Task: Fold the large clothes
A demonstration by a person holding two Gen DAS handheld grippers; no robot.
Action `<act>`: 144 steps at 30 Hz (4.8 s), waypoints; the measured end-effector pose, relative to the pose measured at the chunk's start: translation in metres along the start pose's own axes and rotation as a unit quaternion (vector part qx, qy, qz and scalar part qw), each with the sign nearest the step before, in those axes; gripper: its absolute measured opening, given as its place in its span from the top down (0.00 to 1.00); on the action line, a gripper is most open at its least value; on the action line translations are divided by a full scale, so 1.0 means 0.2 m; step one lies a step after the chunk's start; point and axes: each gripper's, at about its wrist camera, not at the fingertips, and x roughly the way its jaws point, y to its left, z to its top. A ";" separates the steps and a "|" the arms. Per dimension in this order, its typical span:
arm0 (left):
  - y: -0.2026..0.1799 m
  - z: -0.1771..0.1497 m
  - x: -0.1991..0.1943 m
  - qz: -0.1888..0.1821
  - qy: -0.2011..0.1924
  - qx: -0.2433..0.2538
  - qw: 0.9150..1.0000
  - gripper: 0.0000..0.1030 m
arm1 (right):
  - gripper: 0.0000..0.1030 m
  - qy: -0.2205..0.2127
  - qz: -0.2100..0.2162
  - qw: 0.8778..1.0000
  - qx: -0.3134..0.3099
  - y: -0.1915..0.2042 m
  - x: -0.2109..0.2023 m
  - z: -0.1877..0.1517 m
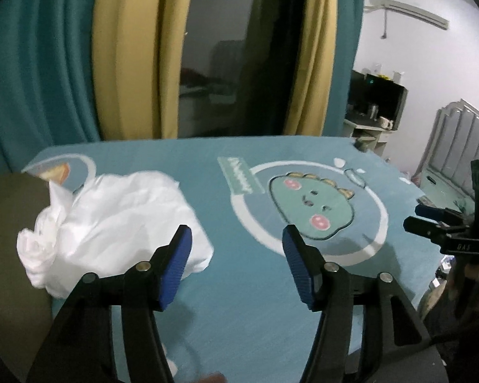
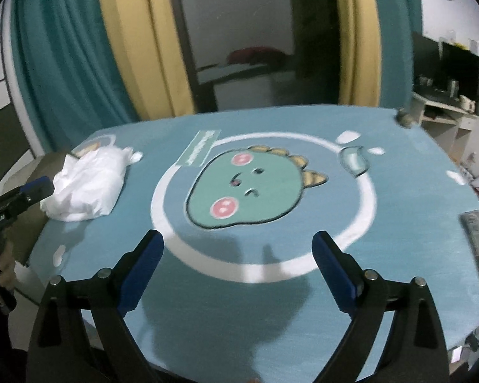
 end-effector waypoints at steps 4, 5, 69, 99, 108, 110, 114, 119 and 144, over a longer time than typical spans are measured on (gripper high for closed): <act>-0.04 0.07 -0.05 0.003 -0.025 0.008 1.000 0.24 | 0.09 -0.022 -0.007 1.000 -0.001 -0.04 -0.10 0.03; -0.06 0.08 -0.06 0.010 -0.031 0.012 0.999 0.23 | 0.09 -0.028 -0.010 1.000 -0.005 -0.04 -0.13 0.03; 0.14 0.08 -0.31 0.056 -0.126 -0.037 0.990 0.21 | 0.05 -0.126 -0.069 0.990 -0.018 0.21 -0.28 0.22; 0.14 0.09 -0.31 0.051 -0.126 -0.034 0.990 0.21 | 0.05 -0.122 -0.067 0.990 -0.021 0.22 -0.27 0.22; 0.17 0.09 -0.30 0.044 -0.124 -0.031 0.991 0.21 | 0.05 -0.118 -0.068 0.990 -0.019 0.22 -0.27 0.21; 0.17 0.09 -0.30 0.044 -0.125 -0.031 0.991 0.21 | 0.05 -0.118 -0.069 0.990 -0.020 0.22 -0.27 0.21; 0.17 0.09 -0.30 0.044 -0.124 -0.032 0.991 0.21 | 0.05 -0.118 -0.069 0.990 -0.019 0.22 -0.27 0.21; 0.18 0.09 -0.30 0.043 -0.124 -0.032 0.991 0.21 | 0.05 -0.116 -0.071 0.991 -0.017 0.22 -0.26 0.21; 0.20 0.09 -0.29 0.039 -0.123 -0.029 0.991 0.21 | 0.05 -0.111 -0.067 0.991 -0.016 0.23 -0.25 0.20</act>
